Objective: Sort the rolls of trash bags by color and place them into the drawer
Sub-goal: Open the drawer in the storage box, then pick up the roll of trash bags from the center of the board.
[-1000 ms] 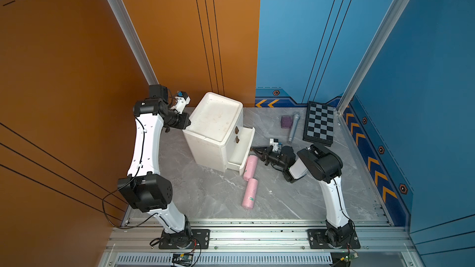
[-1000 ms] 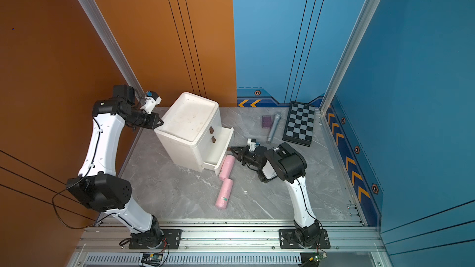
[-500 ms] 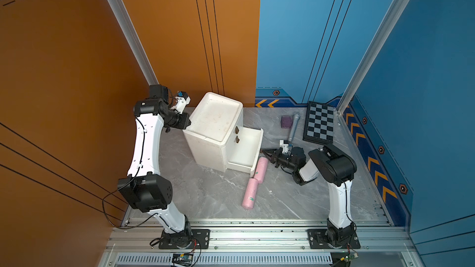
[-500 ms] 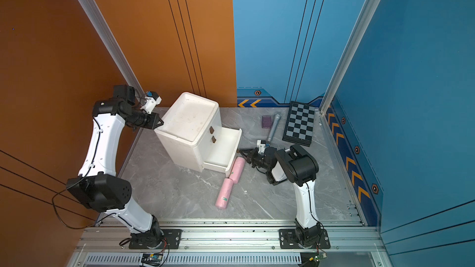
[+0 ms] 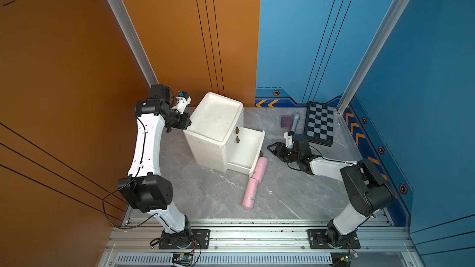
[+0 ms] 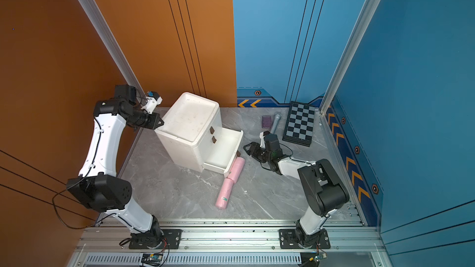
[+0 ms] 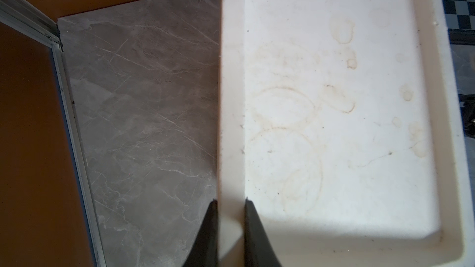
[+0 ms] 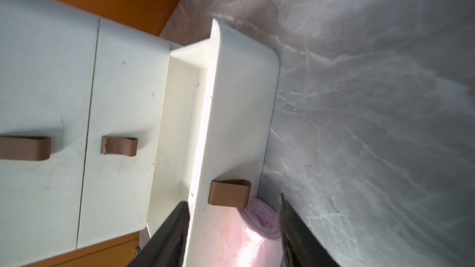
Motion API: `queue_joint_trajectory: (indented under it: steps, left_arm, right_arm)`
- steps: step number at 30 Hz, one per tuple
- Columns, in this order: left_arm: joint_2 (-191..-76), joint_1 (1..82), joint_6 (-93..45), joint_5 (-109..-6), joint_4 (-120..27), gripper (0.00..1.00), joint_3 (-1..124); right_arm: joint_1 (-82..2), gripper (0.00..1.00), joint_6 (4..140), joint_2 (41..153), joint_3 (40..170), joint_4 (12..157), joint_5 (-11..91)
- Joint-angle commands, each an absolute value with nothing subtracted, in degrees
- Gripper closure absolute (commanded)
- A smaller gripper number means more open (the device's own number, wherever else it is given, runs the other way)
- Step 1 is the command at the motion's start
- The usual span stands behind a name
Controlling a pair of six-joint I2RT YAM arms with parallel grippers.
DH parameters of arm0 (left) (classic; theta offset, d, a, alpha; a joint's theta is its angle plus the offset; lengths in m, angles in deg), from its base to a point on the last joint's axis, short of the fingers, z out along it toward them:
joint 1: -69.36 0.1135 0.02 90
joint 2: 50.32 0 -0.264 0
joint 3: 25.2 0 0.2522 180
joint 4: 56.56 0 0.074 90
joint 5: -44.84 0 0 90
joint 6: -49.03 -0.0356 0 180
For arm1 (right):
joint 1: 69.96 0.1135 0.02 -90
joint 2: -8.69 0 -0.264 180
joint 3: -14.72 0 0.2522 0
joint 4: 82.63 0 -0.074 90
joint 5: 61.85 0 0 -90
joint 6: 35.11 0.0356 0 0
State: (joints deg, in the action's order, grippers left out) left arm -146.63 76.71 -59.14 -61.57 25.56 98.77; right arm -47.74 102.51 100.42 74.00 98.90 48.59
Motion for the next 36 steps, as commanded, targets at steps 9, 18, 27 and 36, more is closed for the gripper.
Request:
queue_joint_trajectory:
  steps: [9,18,27,36]
  left_arm:
    - [-146.82,75.90,-56.16,-55.83,33.90,1.00,99.11]
    - [-148.74,74.45,-53.64,-52.26,38.52,1.00,100.13]
    - [-150.25,73.38,-50.74,-49.46,39.01,1.00,99.06]
    - [-151.64,71.48,-48.97,-48.34,38.85,1.00,99.10]
  right_arm:
    - [-41.59,0.00,94.42,84.58,76.14,71.34,10.93]
    - [-40.09,0.00,95.17,80.76,73.23,70.86,8.64]
    - [-46.16,0.03,102.27,75.90,58.41,90.42,23.63]
    - [-41.48,0.15,88.78,81.85,73.93,69.76,21.34]
